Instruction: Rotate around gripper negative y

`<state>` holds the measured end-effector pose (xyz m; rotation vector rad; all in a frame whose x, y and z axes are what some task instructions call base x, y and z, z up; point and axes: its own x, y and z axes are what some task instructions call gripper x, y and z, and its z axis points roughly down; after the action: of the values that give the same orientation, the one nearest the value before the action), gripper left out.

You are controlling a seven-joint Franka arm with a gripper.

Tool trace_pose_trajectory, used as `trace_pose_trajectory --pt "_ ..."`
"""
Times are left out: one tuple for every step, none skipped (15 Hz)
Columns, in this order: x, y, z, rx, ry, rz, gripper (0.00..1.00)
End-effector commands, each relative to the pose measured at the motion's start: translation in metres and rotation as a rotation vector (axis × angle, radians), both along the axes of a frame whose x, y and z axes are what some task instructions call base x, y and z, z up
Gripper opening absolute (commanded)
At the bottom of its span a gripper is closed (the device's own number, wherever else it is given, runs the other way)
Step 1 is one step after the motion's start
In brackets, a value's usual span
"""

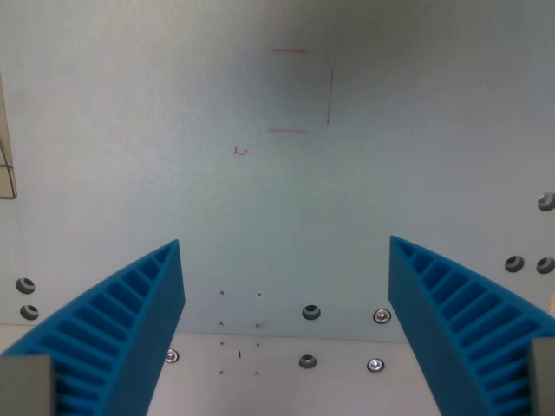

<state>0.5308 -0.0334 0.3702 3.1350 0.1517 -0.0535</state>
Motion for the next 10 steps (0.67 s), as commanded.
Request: trace_pose_trajectory --pt "0.0037 -0.0003 0.0057 -0.015 0.123 -0.001 1.0" --pt "0.0037 -0.0003 0.0057 -0.016 0.135 -0.001 1.0" --pt "0.0037 -0.0003 0.0057 -0.017 0.147 -0.001 1.0" --pt "0.0037 -0.0003 0.0057 -0.019 0.158 -0.001 1.0" --pt "0.0037 -0.0003 0.0057 -0.02 0.17 -0.001 1.0" --pt "0.0037 -0.0003 0.0057 -0.021 0.182 -0.001 1.0" --pt "0.0037 -0.0003 0.0057 -0.022 0.193 -0.001 1.0" --pt "0.0037 -0.0003 0.0057 -0.023 0.205 -0.001 1.0" --pt "0.0037 -0.0003 0.0057 -0.024 0.216 -0.001 1.0" --pt "0.0037 -0.0003 0.0057 -0.025 0.228 -0.001 1.0"
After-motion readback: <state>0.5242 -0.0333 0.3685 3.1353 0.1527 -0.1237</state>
